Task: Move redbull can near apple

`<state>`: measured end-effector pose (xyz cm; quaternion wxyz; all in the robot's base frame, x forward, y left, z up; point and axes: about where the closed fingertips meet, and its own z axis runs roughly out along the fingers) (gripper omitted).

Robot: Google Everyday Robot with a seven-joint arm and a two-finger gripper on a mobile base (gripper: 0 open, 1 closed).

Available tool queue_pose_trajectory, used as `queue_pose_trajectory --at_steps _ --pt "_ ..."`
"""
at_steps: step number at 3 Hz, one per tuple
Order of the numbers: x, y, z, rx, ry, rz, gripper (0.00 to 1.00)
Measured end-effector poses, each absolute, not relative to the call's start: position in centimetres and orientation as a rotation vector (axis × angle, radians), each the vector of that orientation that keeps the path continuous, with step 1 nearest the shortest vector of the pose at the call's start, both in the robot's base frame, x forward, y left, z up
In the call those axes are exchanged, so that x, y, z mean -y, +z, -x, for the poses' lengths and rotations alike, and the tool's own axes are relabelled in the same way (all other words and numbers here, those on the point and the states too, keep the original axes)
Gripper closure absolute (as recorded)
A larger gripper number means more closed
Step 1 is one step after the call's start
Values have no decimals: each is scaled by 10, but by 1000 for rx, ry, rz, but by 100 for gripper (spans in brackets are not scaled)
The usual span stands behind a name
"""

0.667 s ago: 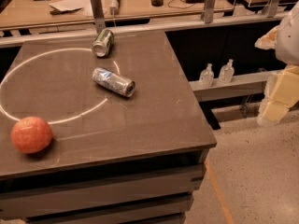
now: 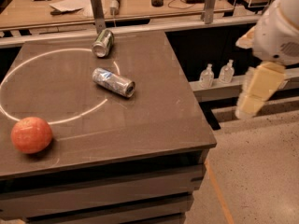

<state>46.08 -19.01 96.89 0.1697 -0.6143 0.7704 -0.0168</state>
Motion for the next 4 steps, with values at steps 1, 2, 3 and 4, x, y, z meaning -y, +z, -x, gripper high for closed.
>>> queue_pose_trajectory --at_steps 1,2,3,4 --pt "135 942 -507 -2145 43 1796 0" --pt "92 922 -535 -2127 103 1825 0" --pt "49 902 -565 -2140 100 1836 0" --pt "11 881 -590 -2161 81 1835 0"
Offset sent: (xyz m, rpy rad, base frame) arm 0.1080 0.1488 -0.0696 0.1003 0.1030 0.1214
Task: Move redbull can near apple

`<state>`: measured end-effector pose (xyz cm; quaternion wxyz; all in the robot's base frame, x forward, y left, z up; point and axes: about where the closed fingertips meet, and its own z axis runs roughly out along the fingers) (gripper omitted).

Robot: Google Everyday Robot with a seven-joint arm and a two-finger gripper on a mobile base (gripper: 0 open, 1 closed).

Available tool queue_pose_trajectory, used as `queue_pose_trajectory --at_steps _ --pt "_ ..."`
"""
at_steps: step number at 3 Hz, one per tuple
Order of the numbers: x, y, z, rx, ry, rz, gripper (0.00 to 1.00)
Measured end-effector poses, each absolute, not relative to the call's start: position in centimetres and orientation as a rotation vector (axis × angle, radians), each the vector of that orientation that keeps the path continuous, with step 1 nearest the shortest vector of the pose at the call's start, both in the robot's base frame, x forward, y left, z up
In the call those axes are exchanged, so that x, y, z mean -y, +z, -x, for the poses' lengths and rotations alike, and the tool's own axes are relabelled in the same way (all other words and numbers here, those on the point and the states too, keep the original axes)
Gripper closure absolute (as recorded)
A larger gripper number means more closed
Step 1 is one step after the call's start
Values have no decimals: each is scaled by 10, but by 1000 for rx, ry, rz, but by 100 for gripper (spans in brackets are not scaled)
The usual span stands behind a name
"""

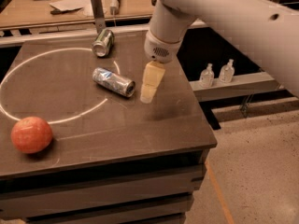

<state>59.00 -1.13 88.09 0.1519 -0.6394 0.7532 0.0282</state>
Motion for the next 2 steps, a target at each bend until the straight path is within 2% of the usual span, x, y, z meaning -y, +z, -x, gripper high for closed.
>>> queue_pose_trajectory --at_steps 1,2 --pt "-32 865 -609 -2186 75 1838 0" --pt "-52 860 -611 -2195 93 1854 0"
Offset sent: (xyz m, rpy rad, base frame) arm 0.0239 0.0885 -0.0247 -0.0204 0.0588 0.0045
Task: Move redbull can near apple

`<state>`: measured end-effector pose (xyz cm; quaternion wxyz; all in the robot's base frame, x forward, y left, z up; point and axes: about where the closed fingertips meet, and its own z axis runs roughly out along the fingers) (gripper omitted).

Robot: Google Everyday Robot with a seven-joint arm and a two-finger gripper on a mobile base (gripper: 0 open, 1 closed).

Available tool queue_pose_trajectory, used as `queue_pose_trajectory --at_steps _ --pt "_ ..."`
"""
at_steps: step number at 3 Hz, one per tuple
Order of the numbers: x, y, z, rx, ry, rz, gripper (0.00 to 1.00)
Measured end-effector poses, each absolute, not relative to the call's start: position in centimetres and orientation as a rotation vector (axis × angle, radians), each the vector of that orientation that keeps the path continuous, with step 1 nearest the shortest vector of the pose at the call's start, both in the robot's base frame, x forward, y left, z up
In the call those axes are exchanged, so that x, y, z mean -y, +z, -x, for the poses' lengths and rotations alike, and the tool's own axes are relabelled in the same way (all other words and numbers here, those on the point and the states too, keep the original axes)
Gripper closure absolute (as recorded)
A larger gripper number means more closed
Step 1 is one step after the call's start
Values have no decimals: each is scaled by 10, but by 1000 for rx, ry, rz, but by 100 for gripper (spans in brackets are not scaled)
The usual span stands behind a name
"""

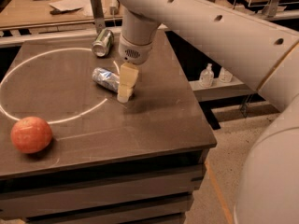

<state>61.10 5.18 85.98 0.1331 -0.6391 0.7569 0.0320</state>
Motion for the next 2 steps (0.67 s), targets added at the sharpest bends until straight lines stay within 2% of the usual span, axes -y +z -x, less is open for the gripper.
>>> queue_pose_trajectory --at_steps 1,2 --pt "-67 855 -608 -2216 134 1856 18" --pt "-74 844 -604 -2266 146 1861 56"
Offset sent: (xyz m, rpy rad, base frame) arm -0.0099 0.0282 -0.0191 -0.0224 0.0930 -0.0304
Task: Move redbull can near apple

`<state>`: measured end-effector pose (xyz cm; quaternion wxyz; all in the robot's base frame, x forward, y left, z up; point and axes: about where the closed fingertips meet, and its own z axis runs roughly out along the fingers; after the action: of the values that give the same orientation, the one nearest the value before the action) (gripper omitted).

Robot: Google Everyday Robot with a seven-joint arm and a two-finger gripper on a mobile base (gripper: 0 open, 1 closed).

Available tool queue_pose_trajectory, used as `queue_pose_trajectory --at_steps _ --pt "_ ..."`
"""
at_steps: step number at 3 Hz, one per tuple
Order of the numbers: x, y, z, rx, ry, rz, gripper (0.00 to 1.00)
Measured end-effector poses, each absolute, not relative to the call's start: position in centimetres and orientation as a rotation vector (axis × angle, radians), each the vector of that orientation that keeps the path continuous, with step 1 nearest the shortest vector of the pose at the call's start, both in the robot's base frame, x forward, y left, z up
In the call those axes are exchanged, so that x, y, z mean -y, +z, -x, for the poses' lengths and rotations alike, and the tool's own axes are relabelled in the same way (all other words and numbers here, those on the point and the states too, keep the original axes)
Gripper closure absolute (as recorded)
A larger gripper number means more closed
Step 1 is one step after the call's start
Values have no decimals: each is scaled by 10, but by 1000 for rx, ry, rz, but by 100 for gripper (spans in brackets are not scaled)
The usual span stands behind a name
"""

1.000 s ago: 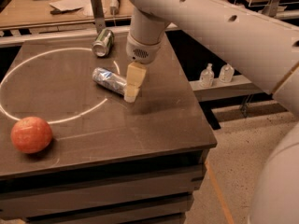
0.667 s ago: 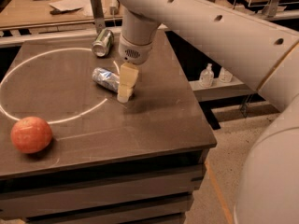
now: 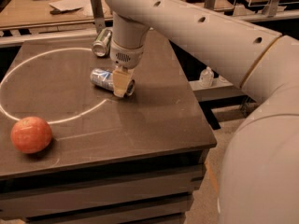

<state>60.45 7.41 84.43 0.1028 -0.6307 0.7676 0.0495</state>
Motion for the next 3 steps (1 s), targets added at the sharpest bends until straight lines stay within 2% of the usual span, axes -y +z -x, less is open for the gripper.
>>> queue_pose_trajectory --at_steps 1,2,3 --pt "-75 841 -604 -2283 148 1862 79" --pt "-54 861 -600 -2266 146 1849 100" --pt "-47 895 -574 -2170 167 1880 100"
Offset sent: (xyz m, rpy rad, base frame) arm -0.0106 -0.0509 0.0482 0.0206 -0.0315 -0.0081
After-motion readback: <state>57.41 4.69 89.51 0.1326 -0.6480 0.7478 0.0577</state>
